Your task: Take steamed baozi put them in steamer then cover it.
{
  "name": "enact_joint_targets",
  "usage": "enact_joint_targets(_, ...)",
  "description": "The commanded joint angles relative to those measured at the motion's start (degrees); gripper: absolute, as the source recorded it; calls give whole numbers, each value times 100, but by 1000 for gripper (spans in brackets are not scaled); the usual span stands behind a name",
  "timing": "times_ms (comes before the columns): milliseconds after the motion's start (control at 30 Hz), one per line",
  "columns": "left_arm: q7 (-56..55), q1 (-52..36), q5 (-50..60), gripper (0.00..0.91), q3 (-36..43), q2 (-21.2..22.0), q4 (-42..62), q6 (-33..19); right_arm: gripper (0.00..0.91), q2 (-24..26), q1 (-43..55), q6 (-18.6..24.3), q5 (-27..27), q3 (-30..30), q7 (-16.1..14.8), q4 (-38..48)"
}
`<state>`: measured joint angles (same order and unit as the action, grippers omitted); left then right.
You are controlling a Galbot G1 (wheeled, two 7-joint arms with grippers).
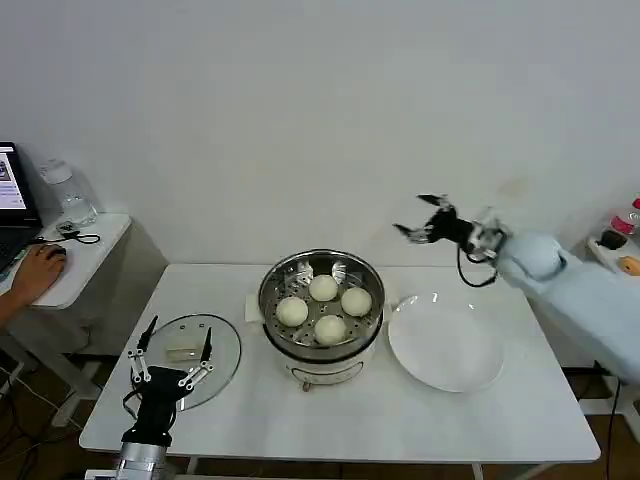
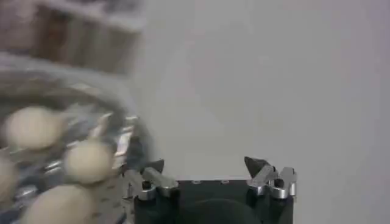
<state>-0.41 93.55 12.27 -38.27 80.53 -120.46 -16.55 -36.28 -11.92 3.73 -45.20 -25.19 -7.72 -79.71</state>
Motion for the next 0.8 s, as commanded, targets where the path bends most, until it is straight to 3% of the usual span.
enact_joint_targets(33, 9, -2, 80, 907, 3, -65, 85, -27, 907, 156, -4461, 1034, 166, 4759, 1968, -995)
enact_joint_targets(167, -34, -23, 213, 907, 9, -95, 161, -97, 907, -484, -5857, 1053, 185, 5860, 2065, -1683)
enact_joint_targets(433, -334, -181, 682, 907, 22, -124, 580, -590, 907, -1652, -7499, 962, 630, 7137, 1850, -2568)
enact_joint_targets(600, -1298, -182, 2477, 907, 15, -263, 1063, -1030, 907, -2123, -8155, 1186, 563, 7483, 1615, -2489)
enact_joint_targets(633, -1868, -187, 3151, 907, 60, -313, 1197, -985, 907, -2185, -8305, 1227, 540, 7539, 1572, -2513)
enact_joint_targets(800, -2338, -330, 4382, 907, 40, -363, 1803, -933, 907, -2515, -8547, 1302, 555, 7670, 1508, -2604)
